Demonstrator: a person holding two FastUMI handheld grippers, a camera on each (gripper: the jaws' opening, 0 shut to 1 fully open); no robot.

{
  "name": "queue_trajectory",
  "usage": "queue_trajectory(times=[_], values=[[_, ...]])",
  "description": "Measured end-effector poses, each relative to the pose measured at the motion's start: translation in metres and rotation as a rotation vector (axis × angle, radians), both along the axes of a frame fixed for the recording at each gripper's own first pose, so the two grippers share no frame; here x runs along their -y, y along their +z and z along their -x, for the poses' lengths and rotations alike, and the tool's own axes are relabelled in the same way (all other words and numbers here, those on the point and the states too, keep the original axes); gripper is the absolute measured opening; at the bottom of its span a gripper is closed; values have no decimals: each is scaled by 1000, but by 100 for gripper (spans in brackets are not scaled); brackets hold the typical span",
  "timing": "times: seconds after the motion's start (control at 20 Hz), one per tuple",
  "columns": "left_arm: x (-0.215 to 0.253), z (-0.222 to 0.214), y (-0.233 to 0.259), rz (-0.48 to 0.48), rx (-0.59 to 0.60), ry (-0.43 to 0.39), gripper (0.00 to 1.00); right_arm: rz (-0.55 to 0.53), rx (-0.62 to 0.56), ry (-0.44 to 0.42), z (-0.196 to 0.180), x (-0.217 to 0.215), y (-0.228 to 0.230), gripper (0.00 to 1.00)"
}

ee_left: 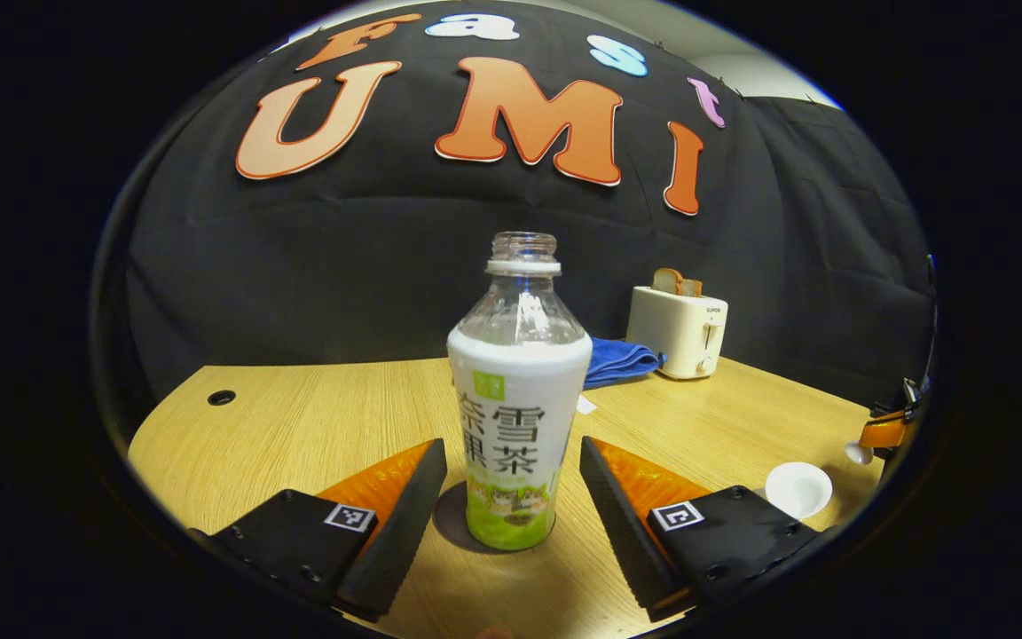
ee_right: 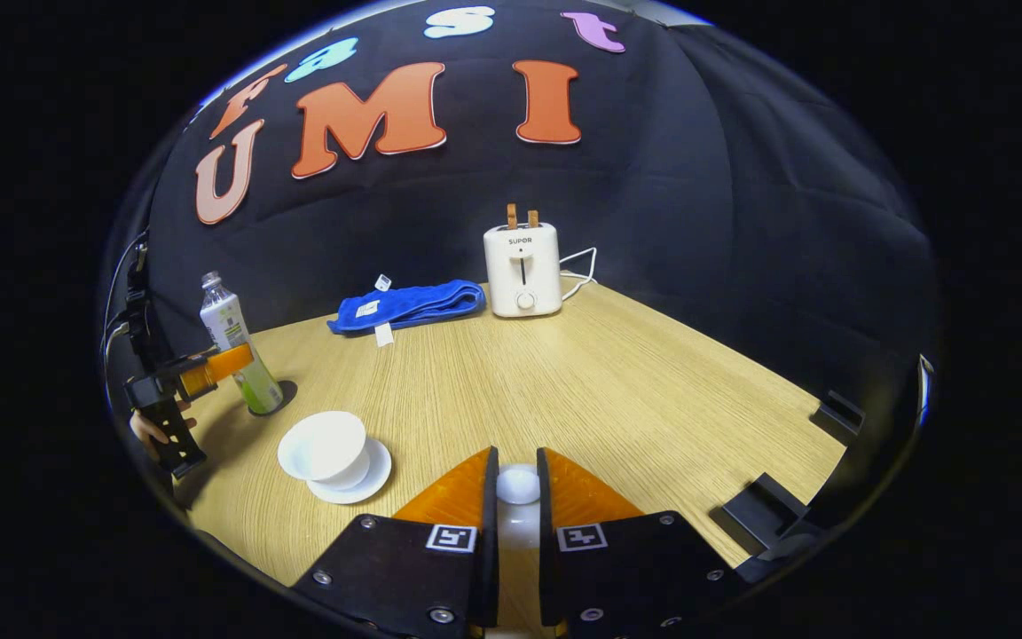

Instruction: Open the teacup lid with one hand, grasp the water bottle and pour water into the teacup with the other hand; after pouring, place the water bottle on the coaster and then close the teacup lid.

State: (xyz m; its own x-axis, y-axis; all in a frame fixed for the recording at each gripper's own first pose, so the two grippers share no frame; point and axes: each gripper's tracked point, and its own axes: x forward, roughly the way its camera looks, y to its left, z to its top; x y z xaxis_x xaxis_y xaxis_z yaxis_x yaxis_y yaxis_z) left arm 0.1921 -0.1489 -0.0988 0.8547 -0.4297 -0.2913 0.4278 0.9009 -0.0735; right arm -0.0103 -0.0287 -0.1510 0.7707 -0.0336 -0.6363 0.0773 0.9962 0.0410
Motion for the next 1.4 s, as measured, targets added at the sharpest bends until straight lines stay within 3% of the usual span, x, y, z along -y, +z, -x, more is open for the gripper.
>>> queue_trajectory(times=[0.4, 0.65, 0.95, 1.4], values=[[-55, 90, 39, -67, 147, 147, 97, -26, 72, 123, -16, -53, 23, 18], [-84, 134, 46, -24, 130, 234, 97, -52, 114, 245, -30, -108, 31, 18], [-116, 154, 48, -15, 146, 319, 97, -62, 113, 323, -39, -143, 21, 19], [-129, 152, 38, -6, 120, 327, 95, -49, 80, 350, -41, -154, 1, 19]])
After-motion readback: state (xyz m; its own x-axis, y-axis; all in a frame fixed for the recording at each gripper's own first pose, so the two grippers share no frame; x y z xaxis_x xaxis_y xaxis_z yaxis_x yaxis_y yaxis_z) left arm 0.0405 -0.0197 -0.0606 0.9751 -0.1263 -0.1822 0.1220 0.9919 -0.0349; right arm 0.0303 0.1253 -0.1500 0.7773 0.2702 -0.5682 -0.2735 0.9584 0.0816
